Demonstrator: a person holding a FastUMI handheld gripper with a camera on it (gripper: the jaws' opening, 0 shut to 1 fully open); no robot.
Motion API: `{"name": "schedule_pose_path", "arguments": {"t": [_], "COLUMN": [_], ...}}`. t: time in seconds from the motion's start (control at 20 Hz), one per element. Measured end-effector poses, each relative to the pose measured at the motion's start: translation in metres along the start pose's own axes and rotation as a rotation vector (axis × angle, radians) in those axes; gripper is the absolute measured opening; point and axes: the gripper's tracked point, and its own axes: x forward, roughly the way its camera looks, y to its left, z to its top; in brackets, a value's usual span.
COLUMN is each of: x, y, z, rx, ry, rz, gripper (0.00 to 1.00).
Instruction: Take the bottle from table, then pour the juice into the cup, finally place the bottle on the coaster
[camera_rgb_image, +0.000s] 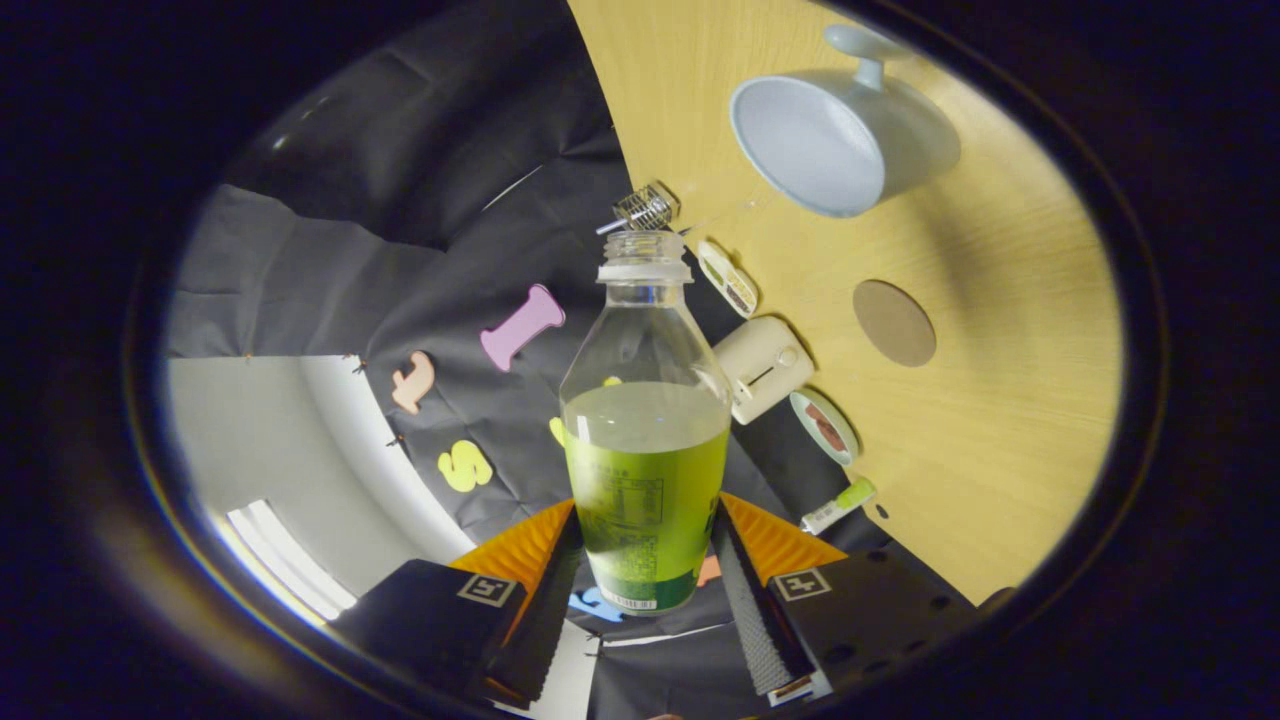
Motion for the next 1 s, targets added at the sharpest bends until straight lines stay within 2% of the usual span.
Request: {"name": "schedule_pose_path", "arguments": {"t": [0.2,0.45,0.65,0.75,0.9,1.0], "x": [-0.001,-0.005,-0.022,-0.032,-0.048,-0.055], "y": [-0.005,-0.021,-0.055,-0.061,-0.077,-0.076], "z": [0.002,0.0,-0.001,-0.001,0.006,0.002], "rx": [-0.058,-0.203,-0.509,-0.64,-0.906,-1.079], "ry": [-0.004,-0.002,0.016,0.029,0.031,0.035], "rz": [-0.017,-0.08,-0.252,-0.306,-0.405,-0.434], "gripper": [0.78,0.78,0.78,0.78,0.78,0.79]}}
